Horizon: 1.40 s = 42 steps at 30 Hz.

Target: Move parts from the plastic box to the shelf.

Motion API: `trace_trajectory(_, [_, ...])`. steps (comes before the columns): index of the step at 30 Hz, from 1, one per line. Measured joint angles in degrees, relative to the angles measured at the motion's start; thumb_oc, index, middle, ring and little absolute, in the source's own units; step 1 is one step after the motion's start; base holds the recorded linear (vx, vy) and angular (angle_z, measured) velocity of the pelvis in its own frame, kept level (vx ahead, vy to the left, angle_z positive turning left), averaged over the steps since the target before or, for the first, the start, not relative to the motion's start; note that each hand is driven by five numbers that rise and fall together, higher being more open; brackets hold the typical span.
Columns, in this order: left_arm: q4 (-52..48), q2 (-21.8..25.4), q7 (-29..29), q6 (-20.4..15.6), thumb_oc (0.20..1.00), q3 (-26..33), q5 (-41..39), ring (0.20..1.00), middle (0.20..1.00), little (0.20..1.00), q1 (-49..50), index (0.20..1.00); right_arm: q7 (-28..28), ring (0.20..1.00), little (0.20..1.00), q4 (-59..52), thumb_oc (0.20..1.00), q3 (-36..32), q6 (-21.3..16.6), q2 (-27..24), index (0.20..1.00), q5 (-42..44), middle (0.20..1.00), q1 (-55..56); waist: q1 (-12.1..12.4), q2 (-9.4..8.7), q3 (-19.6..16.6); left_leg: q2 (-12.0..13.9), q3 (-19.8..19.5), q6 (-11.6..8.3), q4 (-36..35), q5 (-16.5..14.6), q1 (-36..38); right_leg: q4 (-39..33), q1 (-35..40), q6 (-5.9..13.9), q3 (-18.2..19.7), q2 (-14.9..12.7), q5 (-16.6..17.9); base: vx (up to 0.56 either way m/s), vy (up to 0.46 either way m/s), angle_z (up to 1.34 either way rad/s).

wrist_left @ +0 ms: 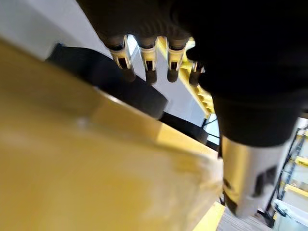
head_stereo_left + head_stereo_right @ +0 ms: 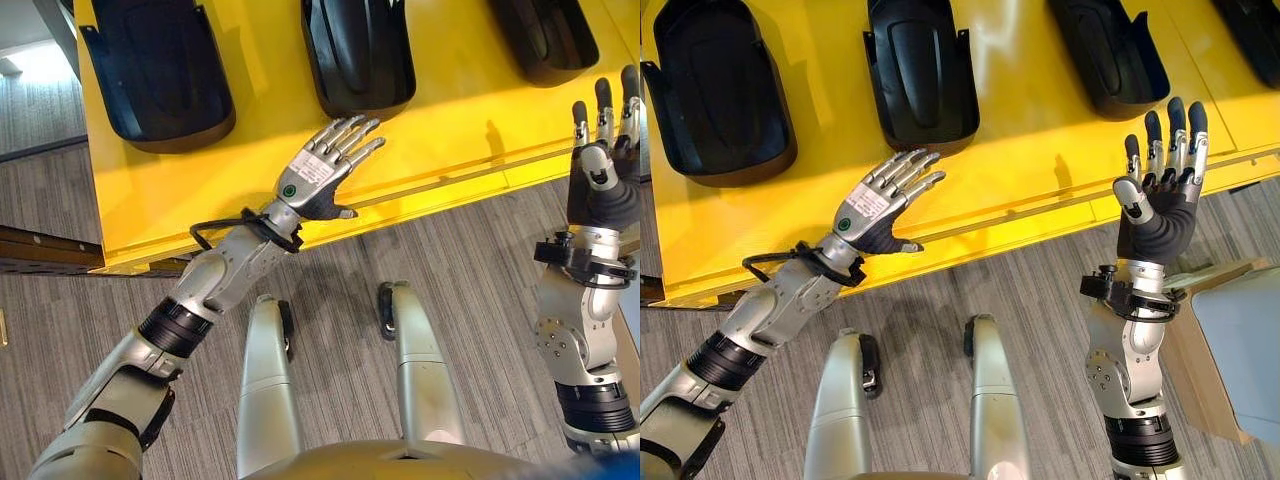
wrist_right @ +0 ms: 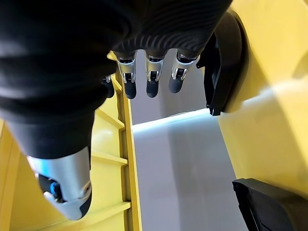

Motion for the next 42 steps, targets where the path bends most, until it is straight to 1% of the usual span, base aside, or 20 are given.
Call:
trace_trajectory(6, [1.9, -1.2, -1.3, 0.0, 1.0, -2.5, 0.1, 1.0, 1.0, 1.0, -2.6, 1.0, 0.0, 1.0, 1.0, 0.0, 1.0, 1.1, 0.1, 0.0, 1.0, 0.0, 1.0, 0.0, -0.6, 0.03, -0.6, 0.1, 0.2, 0.01, 0.0, 0.0, 0.0, 0.0, -0.1, 0.28, 0.2, 0.2, 0.2, 0.0, 0.0, 0.0])
trace_trajectory(10, [2.9, -1.5, -2.1, 0.0, 1.0, -3.0, 0.4, 1.0, 1.0, 1.0, -3.6, 1.0, 0.1, 1.0, 1.0, 0.0, 1.0, 1.2, 0.1, 0.0, 1.0, 0.0, 1.0, 0.0, -0.6, 0.05, -0.7, 0.2, 0.2, 0.02, 0.0, 0.0, 0.0, 0.0, -0.2, 0.26, 0.3, 0.4, 0.2, 0.0, 0.0, 0.0])
trace_trajectory(12, [4.4, -2.5, -2.3, 0.1, 1.0, -3.1, 0.5, 1.0, 1.0, 1.0, -4.1, 1.0, 0.2, 1.0, 1.0, 0.1, 1.0, 1.3, 0.1, 0.0, 1.0, 0.0, 1.0, 0.0, -0.6, 0.07, -0.8, 0.3, 0.3, 0.01, 0.1, 0.0, 0.0, 0.0, -0.2, 0.24, 0.4, 0.5, 0.2, 0.0, 0.0, 0.0])
trace_trajectory(14, [5.0, -3.5, -2.3, 0.9, 1.0, -3.3, 0.5, 1.0, 1.0, 1.0, -4.6, 1.0, 0.6, 1.0, 1.0, 0.1, 1.0, 1.3, 0.2, 0.0, 1.0, 0.1, 1.0, 0.1, -0.7, 0.08, -0.9, 0.4, 0.4, 0.01, 0.1, 0.0, 0.0, 0.0, -0.3, 0.25, 0.4, 0.6, 0.3, 0.0, 0.0, 0.0])
trace_trajectory(19, [6.2, -4.2, -2.3, 1.3, 1.0, -3.8, 0.5, 1.0, 1.0, 1.0, -5.5, 1.0, 1.2, 1.0, 1.0, 0.1, 1.0, 1.3, 0.6, 0.0, 1.0, 0.2, 1.0, 0.4, -0.7, 0.27, -1.1, 0.6, 0.4, 0.0, 0.0, 0.0, 0.0, 0.0, -0.4, 0.25, 0.5, 0.7, 0.3, 0.0, 0.0, 0.0])
trace_trajectory(22, [6.8, -5.1, -2.2, 2.2, 1.0, -3.8, 0.4, 1.0, 1.0, 1.0, -5.7, 1.0, 1.3, 1.0, 1.0, 0.1, 1.0, 1.3, 0.8, 0.0, 1.0, 0.3, 1.0, 0.5, -0.8, 0.36, -1.2, 0.6, 0.5, -0.03, 0.1, 0.0, 0.0, 0.0, -0.5, 0.25, 0.5, 0.8, 0.4, 0.0, 0.0, 0.0])
trace_trajectory(30, [8.0, -5.5, -1.6, 2.4, 1.0, -3.8, 0.4, 1.0, 1.0, 1.0, -6.3, 1.0, 2.2, 1.0, 1.0, 0.5, 1.0, 1.2, 1.1, 0.0, 1.0, 1.1, 1.0, 0.6, -0.9, 0.5, -1.3, 0.7, 0.8, -0.02, 0.1, 0.0, 0.1, 0.0, -0.7, 0.25, 1.0, 0.9, 0.6, 0.0, 0.002, -0.01])
trace_trajectory(34, [9.8, -5.9, -1.0, 2.6, 1.0, -4.9, 0.4, 1.0, 1.0, 1.0, -7.8, 1.0, 2.3, 1.0, 1.0, 0.5, 1.0, 1.3, 1.1, 0.0, 1.0, 1.2, 1.0, 0.6, -1.0, 0.52, -1.5, 1.1, 0.9, 0.23, 0.3, -0.2, 0.0, -0.1, -0.8, 0.12, 1.1, 1.2, 0.8, 0.0, -0.002, -0.06])
trace_trajectory(36, [10.0, -5.8, -0.9, 3.3, 1.0, -4.9, 0.5, 1.0, 1.0, 1.0, -7.9, 1.0, 2.4, 1.0, 1.0, 0.5, 1.0, 1.3, 1.2, 0.0, 1.0, 1.2, 1.0, 0.6, -1.0, 0.53, -1.6, 1.4, 0.9, 0.11, 0.3, -0.3, 0.1, -0.4, -0.9, 0.13, 1.2, 1.5, 1.1, 0.0, 0.001, -0.11])
trace_trajectory(42, [11.1, -5.9, -0.7, 3.7, 1.0, -5.6, 0.4, 1.0, 1.0, 1.0, -8.6, 1.0, 2.4, 1.0, 1.0, 0.5, 1.0, 1.5, 1.2, 0.0, 1.0, 1.3, 1.0, 0.7, -2.3, 0.54, -2.1, 1.6, 1.1, 0.07, 0.1, -0.3, 0.0, -1.0, -1.0, 0.35, 1.2, 1.6, 1.3, 0.0, 0.001, -0.03])
